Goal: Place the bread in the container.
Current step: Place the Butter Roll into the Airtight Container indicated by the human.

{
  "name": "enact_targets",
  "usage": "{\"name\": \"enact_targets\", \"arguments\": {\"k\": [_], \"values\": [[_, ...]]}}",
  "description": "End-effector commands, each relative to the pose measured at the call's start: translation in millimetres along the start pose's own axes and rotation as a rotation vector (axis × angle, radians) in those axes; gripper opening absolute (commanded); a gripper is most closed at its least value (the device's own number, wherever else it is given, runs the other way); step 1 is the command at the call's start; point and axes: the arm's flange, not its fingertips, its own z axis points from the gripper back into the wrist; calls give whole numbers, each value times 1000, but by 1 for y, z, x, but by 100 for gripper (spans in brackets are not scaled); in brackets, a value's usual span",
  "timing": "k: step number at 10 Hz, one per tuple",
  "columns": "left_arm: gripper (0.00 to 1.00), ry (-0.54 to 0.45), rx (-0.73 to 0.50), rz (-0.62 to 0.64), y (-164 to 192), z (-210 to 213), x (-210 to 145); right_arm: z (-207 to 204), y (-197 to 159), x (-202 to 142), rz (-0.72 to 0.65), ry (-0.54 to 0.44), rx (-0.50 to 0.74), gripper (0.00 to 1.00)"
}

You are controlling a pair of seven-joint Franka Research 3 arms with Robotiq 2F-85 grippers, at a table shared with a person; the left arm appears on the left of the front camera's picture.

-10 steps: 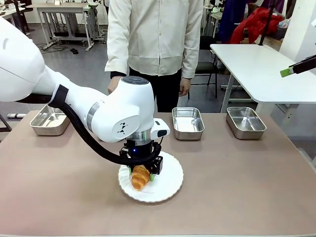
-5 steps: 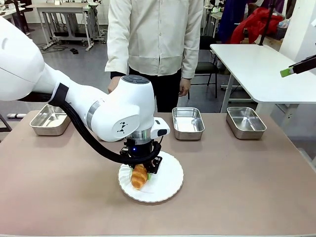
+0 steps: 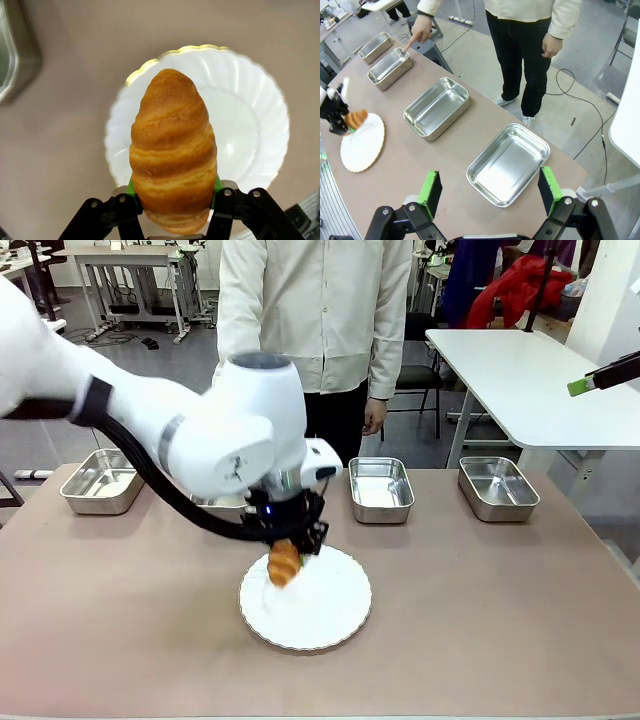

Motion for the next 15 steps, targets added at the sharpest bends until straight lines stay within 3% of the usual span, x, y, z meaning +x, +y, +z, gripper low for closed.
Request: {"name": "enact_targets", "arguments": {"k": [1, 4, 6, 9, 11, 12, 14, 15], "values": [[55, -94, 65, 46, 29, 47, 8, 0, 0, 1, 1, -6, 3, 100], [55, -173, 94, 131, 108, 108, 41, 0, 0, 1, 1, -6, 3, 100], [55, -161, 130, 119, 160, 102, 74, 0, 0, 1, 1, -6, 3, 100], [55, -106, 59, 126, 217, 71, 114, 0, 0, 1, 1, -6, 3, 100], [55, -80, -11, 121, 220, 57, 118, 0, 0, 1, 1, -6, 3, 100], [55, -110, 82, 145, 221, 57, 108, 0, 0, 1, 1, -6, 3, 100], [55, -95, 46, 144, 222, 44, 117, 0, 0, 1, 1, -6, 3, 100], [55, -86, 95, 182, 211, 37, 114, 0, 0, 1, 1, -6, 3, 100]]}}
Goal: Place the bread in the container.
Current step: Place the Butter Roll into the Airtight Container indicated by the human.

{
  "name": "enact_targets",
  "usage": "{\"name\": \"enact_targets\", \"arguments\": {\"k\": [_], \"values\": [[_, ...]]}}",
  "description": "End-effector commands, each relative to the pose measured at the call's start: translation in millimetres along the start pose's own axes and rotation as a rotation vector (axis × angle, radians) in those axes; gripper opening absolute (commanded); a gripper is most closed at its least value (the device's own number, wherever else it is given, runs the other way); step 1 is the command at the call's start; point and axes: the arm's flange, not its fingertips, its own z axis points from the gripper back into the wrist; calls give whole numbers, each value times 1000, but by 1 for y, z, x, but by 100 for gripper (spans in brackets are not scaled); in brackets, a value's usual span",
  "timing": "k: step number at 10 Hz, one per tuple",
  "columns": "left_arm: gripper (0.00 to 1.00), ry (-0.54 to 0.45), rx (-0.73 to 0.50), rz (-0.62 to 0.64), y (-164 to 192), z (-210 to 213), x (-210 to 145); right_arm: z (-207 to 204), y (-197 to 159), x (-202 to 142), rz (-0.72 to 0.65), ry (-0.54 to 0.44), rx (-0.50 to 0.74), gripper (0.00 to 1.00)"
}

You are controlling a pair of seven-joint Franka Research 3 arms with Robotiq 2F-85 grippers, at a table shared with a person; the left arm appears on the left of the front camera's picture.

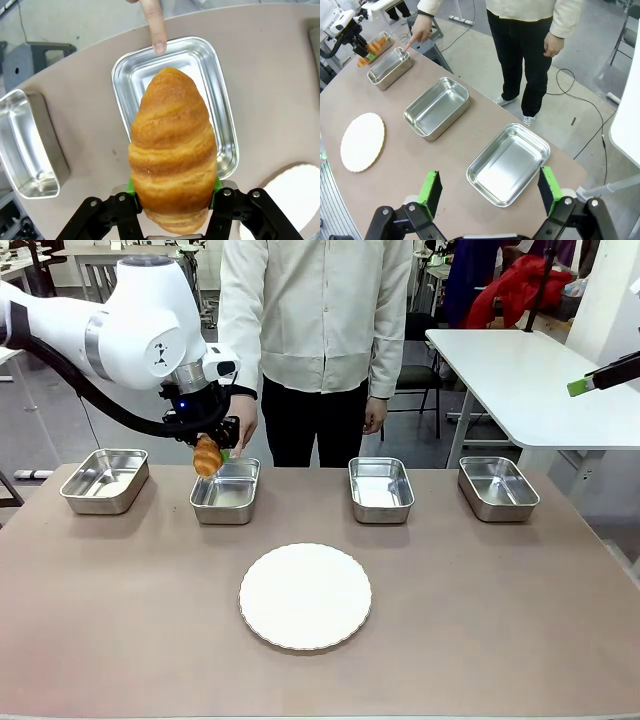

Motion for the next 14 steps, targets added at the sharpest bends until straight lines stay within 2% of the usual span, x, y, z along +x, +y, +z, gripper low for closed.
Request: {"name": "enact_targets", "arguments": {"k": [1, 5, 9, 10, 14], "values": [[55, 22, 52, 43, -11, -10, 0, 1, 0, 1, 1, -7, 3, 100], [55, 89, 31, 72, -5, -42, 22, 1, 0, 1, 1, -7, 3, 100], [55, 103, 26, 66, -1, -61, 34, 1, 0, 1, 1, -7, 3, 100], [100, 109, 65, 75, -3, -60, 33, 1, 0, 1, 1, -7, 3, 100], [100, 131, 43, 62, 2, -54, 31, 1, 0, 1, 1, -7, 3, 100]]}}
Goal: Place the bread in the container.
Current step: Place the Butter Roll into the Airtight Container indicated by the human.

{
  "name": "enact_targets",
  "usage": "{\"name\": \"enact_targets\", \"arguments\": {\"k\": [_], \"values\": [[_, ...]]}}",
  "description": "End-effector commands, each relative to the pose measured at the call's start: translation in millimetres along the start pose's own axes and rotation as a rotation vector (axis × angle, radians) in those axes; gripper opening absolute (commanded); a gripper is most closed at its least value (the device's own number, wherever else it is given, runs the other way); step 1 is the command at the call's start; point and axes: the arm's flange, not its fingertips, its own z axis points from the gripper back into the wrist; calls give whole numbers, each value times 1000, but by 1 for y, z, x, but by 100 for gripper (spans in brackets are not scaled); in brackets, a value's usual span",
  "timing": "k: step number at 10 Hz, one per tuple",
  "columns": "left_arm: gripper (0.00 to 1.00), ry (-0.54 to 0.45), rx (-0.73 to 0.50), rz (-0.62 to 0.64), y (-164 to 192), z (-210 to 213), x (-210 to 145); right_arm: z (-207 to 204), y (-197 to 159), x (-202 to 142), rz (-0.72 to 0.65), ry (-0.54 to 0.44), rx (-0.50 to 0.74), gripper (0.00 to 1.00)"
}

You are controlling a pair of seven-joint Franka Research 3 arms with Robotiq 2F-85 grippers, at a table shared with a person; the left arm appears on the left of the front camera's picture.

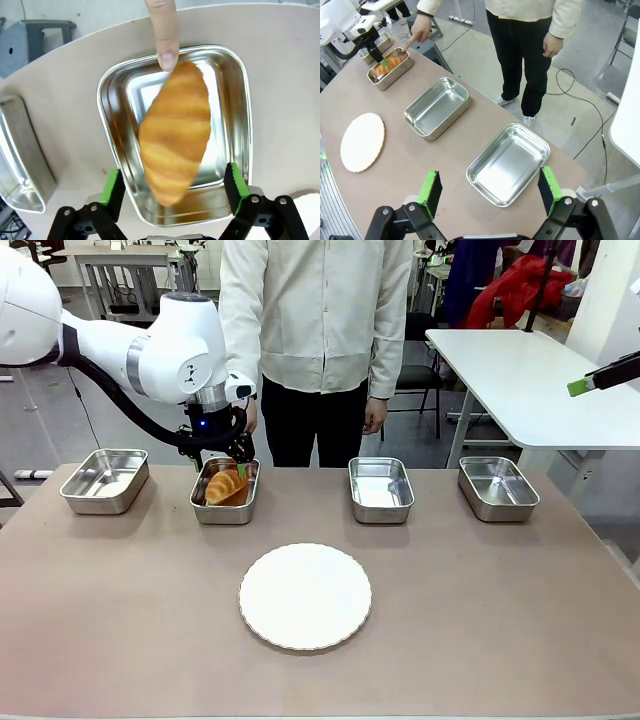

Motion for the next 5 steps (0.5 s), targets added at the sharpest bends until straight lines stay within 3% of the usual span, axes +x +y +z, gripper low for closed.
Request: {"name": "enact_targets", "arguments": {"k": [1, 4, 5], "values": [[100, 13, 17, 1, 5, 11, -2, 1, 1, 1, 1, -7, 3, 100], [100, -35, -32, 24, 3, 23, -8, 1, 1, 1, 1, -7, 3, 100], [100, -1, 1, 4, 1, 12, -1, 1, 1, 1, 1, -7, 3, 100]]}}
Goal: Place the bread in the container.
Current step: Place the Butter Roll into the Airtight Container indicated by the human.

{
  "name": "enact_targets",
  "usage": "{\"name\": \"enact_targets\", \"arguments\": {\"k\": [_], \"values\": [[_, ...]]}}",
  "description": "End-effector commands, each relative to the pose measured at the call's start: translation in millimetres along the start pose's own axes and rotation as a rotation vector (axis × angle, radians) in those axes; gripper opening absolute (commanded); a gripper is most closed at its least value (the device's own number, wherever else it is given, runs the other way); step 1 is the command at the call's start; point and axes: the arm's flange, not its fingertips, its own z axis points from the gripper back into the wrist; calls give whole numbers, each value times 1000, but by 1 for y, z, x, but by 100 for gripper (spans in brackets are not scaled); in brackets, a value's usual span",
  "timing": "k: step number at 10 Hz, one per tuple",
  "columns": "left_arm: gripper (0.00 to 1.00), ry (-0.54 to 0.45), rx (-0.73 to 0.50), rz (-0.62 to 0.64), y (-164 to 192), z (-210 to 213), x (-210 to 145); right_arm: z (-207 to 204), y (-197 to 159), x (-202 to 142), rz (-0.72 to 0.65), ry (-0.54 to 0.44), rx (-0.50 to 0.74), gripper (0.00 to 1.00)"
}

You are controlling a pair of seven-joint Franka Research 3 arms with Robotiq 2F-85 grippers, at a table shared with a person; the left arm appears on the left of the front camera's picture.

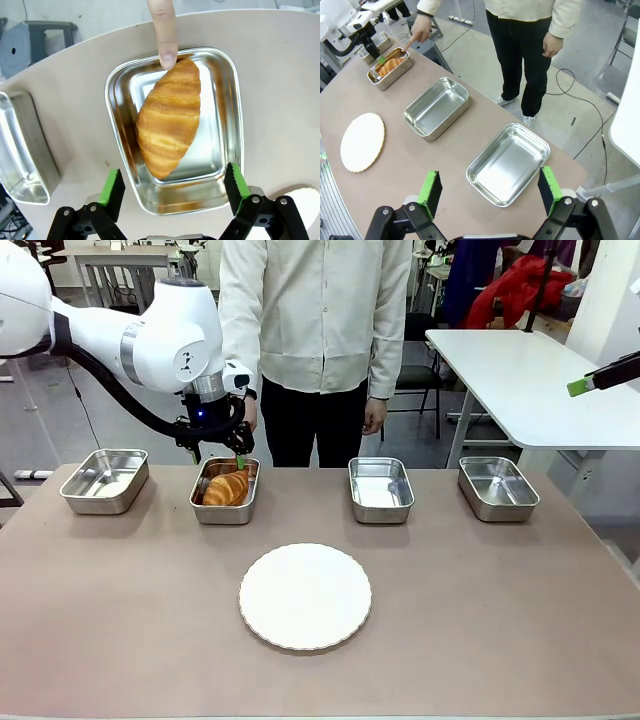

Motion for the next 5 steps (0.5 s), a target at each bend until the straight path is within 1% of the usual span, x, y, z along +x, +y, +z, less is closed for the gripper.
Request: {"name": "enact_targets", "arguments": {"k": [1, 5], "values": [[100, 13, 7, -4, 1, -8, 0, 1, 1, 1, 1, -7, 3, 100], [100, 13, 7, -4, 1, -8, 0, 1, 1, 1, 1, -7, 3, 100]]}}
